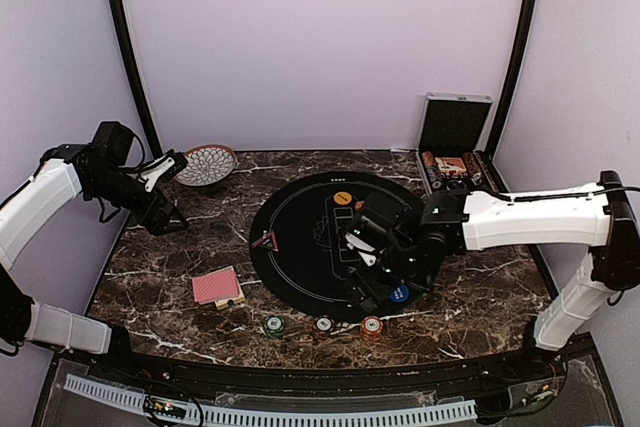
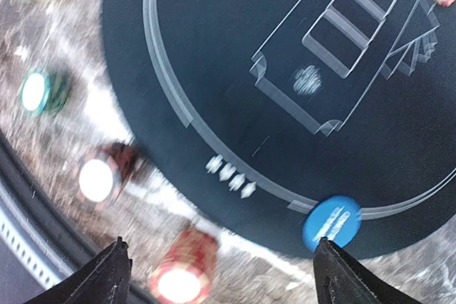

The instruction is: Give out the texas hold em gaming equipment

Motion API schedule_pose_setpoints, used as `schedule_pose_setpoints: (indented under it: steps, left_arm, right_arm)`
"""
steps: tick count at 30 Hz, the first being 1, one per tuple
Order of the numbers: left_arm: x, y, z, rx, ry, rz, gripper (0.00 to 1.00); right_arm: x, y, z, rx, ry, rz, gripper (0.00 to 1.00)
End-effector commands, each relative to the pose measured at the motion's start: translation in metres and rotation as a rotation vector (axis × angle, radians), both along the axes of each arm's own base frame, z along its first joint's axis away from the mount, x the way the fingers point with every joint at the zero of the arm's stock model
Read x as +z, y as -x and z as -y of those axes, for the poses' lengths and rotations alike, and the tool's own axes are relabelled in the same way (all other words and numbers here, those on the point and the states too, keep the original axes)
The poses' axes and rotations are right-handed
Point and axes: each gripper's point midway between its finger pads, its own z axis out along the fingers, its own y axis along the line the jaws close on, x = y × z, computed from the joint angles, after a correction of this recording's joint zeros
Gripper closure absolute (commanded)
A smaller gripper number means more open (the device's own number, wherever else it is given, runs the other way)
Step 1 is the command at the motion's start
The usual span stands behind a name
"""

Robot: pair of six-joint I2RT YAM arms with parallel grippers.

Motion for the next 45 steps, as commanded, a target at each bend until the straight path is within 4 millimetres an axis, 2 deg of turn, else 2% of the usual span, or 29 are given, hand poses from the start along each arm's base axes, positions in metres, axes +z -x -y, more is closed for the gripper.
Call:
schedule_pose_setpoints:
  steps: [1, 12, 17, 23, 37, 42, 45]
  left_arm:
    - [0.009, 0.005, 0.004, -0.02, 0.015, 0.008, 0.01]
    - [0.009, 0.006, 0.004, -0.02, 0.01, 0.009, 0.01]
    - [0.009, 0.006, 0.003, -0.02, 0.009, 0.01, 0.01]
    - [0.01, 0.006, 0.004, -0.019, 0.011, 0.013, 0.01]
    - [0.013, 0.006, 0.003, -0.019, 0.008, 0.019, 0.01]
    - [0.013, 0.005, 0.003, -0.018, 0.007, 0.02, 0.01]
    - [0.013, 0.006, 0.003, -0.018, 0.007, 0.018, 0.01]
  right_arm:
    - [0.0, 0.033, -0.001, -0.001, -0.02, -0.061, 0.09]
    - [-0.034, 0.049, 0.001, 0.033, 0.035, -0.106, 0.1]
    - [-0.041, 0.053, -0.002, 0.048, 0.037, -0.119, 0.14]
    - [-0.054, 0.055, 0.003, 0.053, 0.072, -0.121, 0.2]
    - [-0.061, 0.055, 0.005, 0.052, 0.081, -0.121, 0.38]
    - [-0.06, 0.055, 0.004, 0.053, 0.08, -0.119, 0.52]
    - [-0.055, 0.054, 0.002, 0.051, 0.069, -0.115, 0.56]
